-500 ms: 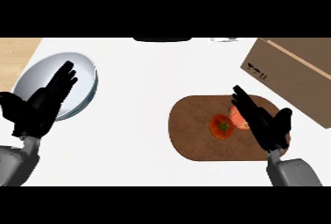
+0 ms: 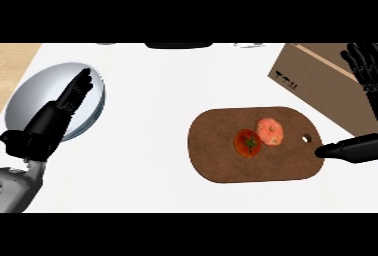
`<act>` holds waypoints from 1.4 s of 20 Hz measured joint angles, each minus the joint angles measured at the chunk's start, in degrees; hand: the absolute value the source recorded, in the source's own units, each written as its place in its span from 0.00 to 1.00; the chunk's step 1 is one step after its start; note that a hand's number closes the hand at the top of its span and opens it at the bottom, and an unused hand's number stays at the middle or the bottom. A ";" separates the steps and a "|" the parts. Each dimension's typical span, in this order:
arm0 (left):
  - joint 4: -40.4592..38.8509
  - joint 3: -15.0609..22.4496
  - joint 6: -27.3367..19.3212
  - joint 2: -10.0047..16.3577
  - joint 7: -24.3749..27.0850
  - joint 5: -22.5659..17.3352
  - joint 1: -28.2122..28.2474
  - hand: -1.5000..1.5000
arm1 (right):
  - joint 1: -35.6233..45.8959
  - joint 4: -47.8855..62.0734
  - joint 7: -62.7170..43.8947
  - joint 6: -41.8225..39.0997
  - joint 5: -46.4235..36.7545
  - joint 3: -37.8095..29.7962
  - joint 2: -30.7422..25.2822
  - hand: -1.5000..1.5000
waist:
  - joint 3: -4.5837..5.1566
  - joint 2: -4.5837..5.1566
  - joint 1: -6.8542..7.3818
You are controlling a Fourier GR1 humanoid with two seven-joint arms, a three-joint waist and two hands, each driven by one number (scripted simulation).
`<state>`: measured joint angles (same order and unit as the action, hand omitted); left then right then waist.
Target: Pick the tomato from the cutting board and place it in the cardboard box
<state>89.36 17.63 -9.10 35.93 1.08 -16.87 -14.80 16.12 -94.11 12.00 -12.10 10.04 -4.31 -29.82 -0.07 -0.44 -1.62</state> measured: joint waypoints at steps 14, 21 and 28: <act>-3.35 0.61 3.37 -2.51 6.70 4.17 0.52 0.50 | -6.64 1.53 30.31 0.12 -26.05 0.30 -11.30 0.00 | 0.08 0.46 1.38; -4.42 -0.39 4.62 -2.97 6.67 4.63 -0.11 0.50 | -9.59 -12.47 17.49 -1.22 -40.57 9.52 -14.30 0.00 | 0.18 0.23 0.99; -2.67 -1.13 5.78 -3.72 5.72 5.54 0.87 0.50 | -11.27 -24.68 0.26 -6.03 -53.82 18.96 -11.95 0.00 | 0.15 0.23 1.41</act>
<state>86.69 16.50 -3.32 32.21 6.80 -11.33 -13.93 4.85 -118.79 12.26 -18.13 -43.79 14.65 -41.77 0.08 -0.20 -0.21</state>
